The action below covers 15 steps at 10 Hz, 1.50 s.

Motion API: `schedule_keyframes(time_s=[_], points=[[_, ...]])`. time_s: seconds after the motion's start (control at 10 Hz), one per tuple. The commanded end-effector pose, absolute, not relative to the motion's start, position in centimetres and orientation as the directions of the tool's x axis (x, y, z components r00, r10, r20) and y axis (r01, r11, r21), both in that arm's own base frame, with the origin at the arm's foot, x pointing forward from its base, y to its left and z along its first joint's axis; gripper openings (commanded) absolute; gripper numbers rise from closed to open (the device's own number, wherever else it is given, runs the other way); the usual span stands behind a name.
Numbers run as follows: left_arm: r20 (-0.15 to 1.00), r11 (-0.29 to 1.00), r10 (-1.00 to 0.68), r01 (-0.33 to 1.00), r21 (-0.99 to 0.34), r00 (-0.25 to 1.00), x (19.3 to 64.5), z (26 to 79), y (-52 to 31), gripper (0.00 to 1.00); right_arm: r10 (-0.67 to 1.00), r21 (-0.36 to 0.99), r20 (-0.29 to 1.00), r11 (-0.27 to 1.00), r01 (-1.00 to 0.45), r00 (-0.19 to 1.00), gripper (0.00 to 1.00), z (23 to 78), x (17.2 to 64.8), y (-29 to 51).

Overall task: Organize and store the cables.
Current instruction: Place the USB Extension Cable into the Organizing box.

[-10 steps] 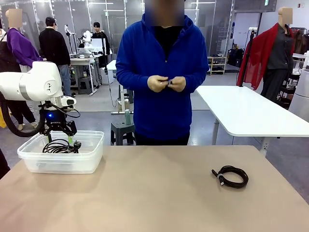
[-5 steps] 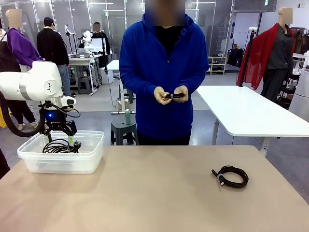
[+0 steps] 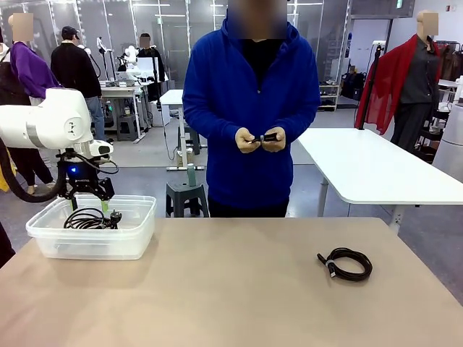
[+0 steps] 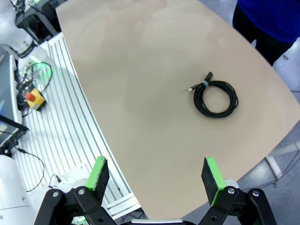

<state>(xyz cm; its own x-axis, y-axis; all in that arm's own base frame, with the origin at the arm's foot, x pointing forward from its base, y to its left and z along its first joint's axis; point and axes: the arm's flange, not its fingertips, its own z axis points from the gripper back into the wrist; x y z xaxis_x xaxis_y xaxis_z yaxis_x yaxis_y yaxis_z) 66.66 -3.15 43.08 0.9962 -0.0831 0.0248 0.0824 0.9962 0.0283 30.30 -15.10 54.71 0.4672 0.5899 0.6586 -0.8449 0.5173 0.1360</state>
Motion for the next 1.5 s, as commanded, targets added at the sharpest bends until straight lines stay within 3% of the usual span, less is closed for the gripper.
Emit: schedule_keyframes(time_s=[0.0,0.5,0.8,1.0,1.2,1.4], points=[[0.142,0.983,-0.178,0.182,-0.019,0.974,61.3,45.1,-1.6,1.0,0.66,0.043,0.613,0.521,-0.852,0.435,1.0,58.1,29.9,-13.3],[0.426,0.881,-0.397,0.467,-0.072,0.813,49.7,51.5,1.2,1.0,0.736,-0.004,0.511,0.518,-0.855,0.443,1.0,63.6,31.7,-10.8],[0.557,0.71,-0.609,0.702,0.064,0.565,42.9,53.1,3.5,1.0,0.747,-0.07,0.495,0.544,-0.836,0.444,1.0,64.2,32.1,-11.1],[0.599,0.647,-0.655,0.751,0.129,0.461,40.0,54.2,4.5,1.0,0.696,-0.031,0.51,0.602,-0.798,0.506,1.0,63.9,31.5,-11.3],[0.587,0.656,-0.658,0.742,0.137,0.473,38.4,56.2,4.4,1.0,0.656,-0.013,0.539,0.633,-0.774,0.528,1.0,62.1,30.6,-11.9],[0.558,0.714,-0.603,0.698,0.058,0.571,36.9,59.7,4.1,1.0,0.632,-0.014,0.578,0.64,-0.768,0.516,1.0,59.8,28.9,-11.6]])
